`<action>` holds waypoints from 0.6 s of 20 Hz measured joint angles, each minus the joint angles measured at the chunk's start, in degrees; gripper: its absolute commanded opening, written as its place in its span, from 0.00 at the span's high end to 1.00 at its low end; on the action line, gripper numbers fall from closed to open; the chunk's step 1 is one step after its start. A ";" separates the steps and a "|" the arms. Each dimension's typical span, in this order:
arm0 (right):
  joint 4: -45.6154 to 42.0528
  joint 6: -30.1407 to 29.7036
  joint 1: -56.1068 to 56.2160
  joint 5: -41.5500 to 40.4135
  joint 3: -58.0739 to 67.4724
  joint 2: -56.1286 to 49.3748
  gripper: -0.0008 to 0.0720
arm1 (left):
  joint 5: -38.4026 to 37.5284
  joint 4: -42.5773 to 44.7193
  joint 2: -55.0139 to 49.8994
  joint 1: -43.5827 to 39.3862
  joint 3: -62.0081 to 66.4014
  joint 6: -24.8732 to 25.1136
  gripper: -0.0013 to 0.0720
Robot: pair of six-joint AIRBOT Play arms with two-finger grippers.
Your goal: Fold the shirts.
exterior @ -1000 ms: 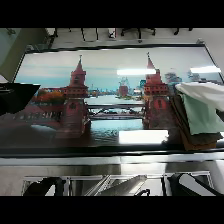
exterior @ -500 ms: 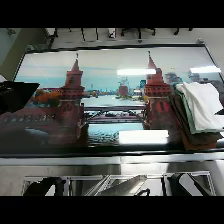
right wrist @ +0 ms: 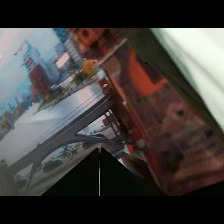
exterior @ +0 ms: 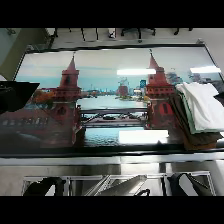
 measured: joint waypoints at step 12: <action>-9.16 -1.97 42.91 16.98 -19.28 12.70 0.96 | -5.70 -0.15 5.27 -6.16 -21.64 -0.90 0.97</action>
